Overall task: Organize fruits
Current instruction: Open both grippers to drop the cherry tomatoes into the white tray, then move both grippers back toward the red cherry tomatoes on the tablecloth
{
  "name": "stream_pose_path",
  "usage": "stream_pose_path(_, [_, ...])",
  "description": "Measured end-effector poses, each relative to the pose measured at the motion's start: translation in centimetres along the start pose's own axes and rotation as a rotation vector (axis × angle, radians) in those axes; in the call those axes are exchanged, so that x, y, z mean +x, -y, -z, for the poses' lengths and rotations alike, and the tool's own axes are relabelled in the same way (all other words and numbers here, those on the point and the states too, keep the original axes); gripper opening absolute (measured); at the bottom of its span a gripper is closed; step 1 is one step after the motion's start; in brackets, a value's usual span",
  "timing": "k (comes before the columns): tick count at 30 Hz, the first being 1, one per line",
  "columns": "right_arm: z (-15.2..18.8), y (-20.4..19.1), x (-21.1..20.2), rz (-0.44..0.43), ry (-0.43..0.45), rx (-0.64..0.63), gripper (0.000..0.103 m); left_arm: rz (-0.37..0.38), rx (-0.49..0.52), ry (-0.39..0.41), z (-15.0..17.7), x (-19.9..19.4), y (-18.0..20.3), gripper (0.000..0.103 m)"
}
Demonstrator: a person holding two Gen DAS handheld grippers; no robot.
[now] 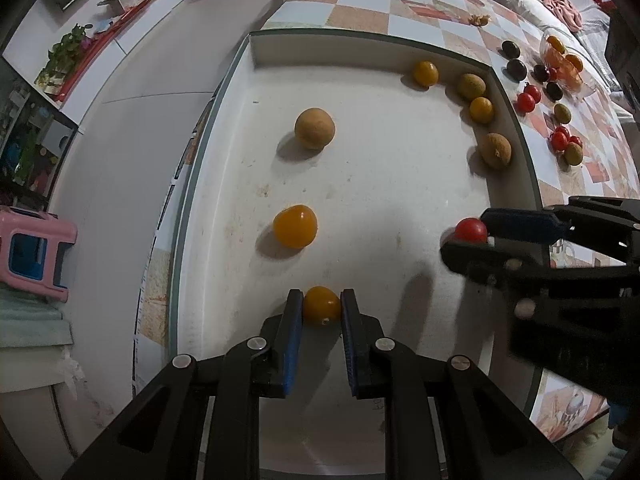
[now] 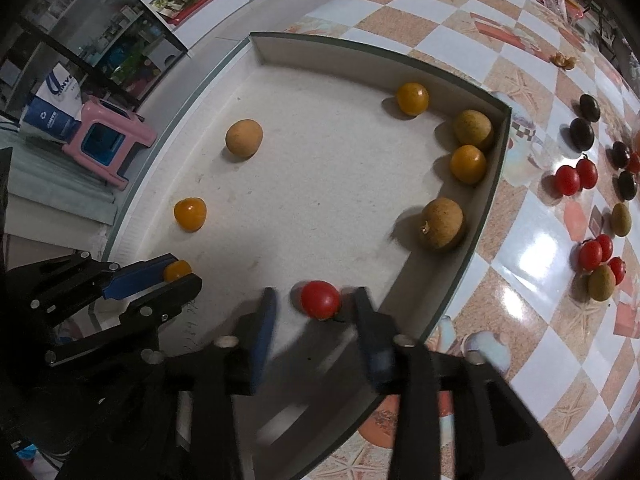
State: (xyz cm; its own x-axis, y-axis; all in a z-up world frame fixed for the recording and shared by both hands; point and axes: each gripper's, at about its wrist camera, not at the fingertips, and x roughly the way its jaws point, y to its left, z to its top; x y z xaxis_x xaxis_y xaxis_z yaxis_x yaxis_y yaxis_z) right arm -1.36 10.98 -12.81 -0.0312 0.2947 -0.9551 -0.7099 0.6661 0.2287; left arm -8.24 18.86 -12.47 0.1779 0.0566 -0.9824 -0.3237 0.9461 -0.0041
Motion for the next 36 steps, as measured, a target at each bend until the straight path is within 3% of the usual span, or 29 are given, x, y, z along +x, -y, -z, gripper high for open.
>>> stream_pose_path(6, [0.1,-0.2,-0.1,-0.006,0.002,0.003,0.059,-0.007,0.004,-0.003,-0.2,0.1,0.4,0.021])
stream_pose_path(11, [0.0,-0.6,-0.8,-0.027,0.018,-0.005,0.078,-0.004,0.016,-0.011,-0.2,0.0,0.6,0.021])
stream_pose_path(13, [-0.2,-0.8,-1.1,-0.020,0.030,-0.007,0.079,-0.007,0.018,-0.008,-0.2,-0.1,0.6,0.045])
stream_pose_path(14, [-0.3,-0.8,-1.3,-0.021,0.033,-0.005,0.080,-0.013,0.015,0.010,-0.2,-0.5,0.6,0.077])
stream_pose_path(15, [-0.4,-0.7,-1.4,-0.026,0.036,0.002,0.080,-0.023,0.013,0.051,-0.1,-1.2,0.7,0.083])
stream_pose_path(21, [-0.7,0.3,-3.3,-0.049,0.078,0.039,0.081,-0.018,0.043,0.052,-0.4,-1.8,1.4,0.083])
stream_pose_path(27, [-0.8,1.9,-6.2,-0.014,0.147,0.078,0.094,-0.016,0.062,0.070,-1.5,-2.9,3.3,0.083])
stream_pose_path(36, [1.7,9.8,-9.4,0.100,0.211,0.250,0.094,0.042,0.126,0.131,-3.3,-5.1,6.7,0.083])
